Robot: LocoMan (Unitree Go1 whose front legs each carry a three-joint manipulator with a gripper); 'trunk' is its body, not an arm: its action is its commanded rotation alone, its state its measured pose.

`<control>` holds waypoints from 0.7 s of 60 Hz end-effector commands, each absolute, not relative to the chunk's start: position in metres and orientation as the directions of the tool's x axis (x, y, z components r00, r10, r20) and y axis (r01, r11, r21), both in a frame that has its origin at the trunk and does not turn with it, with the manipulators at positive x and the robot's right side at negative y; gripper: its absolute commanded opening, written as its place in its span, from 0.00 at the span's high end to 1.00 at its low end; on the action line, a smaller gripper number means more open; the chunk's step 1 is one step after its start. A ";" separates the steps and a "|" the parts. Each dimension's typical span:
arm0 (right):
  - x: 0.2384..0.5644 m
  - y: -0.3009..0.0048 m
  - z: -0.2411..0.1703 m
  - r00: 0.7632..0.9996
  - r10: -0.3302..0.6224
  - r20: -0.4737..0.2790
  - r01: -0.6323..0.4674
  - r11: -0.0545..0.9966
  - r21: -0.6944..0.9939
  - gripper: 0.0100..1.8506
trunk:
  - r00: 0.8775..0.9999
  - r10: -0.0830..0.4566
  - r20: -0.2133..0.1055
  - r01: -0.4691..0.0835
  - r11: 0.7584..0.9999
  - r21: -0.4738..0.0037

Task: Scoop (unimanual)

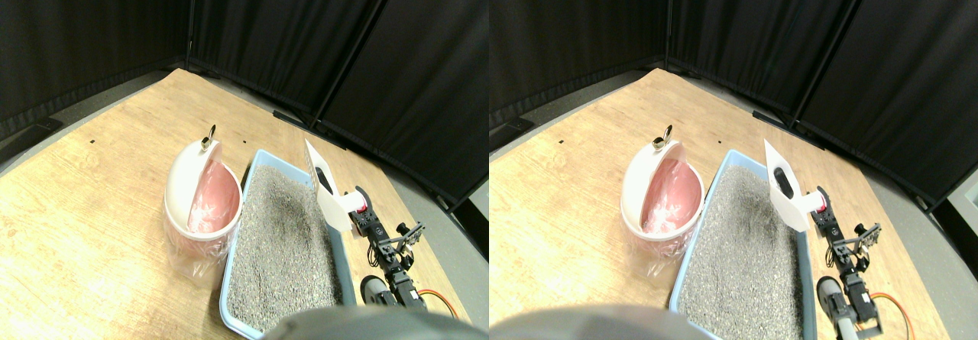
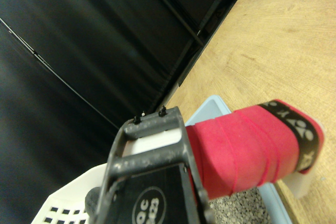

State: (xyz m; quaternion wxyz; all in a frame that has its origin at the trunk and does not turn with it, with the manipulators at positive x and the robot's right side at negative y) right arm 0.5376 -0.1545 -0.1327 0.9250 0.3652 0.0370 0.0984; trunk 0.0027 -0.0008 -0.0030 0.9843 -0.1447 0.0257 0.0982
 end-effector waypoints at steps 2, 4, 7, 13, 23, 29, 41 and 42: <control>0.538 -0.149 -0.123 0.974 0.215 0.065 -0.200 0.698 0.687 0.97 | 0.979 0.191 -0.066 -0.202 0.938 -0.281; 0.538 -0.149 -0.124 0.973 0.219 0.068 -0.204 0.693 0.691 0.97 | 0.979 0.191 -0.068 -0.202 0.938 -0.280; 0.539 -0.149 -0.124 0.971 0.227 0.071 -0.212 0.689 0.693 0.97 | 0.980 0.189 -0.068 -0.201 0.939 -0.280; 0.541 -0.150 -0.124 0.970 0.232 0.073 -0.218 0.696 0.684 0.97 | 0.979 0.190 -0.070 -0.202 0.938 -0.282; 0.542 -0.151 -0.125 0.971 0.230 0.070 -0.215 0.698 0.683 0.97 | 0.979 0.193 -0.071 -0.206 0.938 -0.280; 0.542 -0.150 -0.124 0.969 0.235 0.079 -0.229 0.726 0.649 0.97 | 0.978 0.198 -0.072 -0.210 0.936 -0.282; 0.540 -0.146 -0.108 0.950 0.271 0.155 -0.311 0.867 0.390 0.97 | 0.976 0.205 -0.073 -0.218 0.933 -0.287; 0.540 -0.146 -0.106 0.951 0.270 0.152 -0.308 0.878 0.367 0.97 | 0.976 0.207 -0.073 -0.219 0.932 -0.288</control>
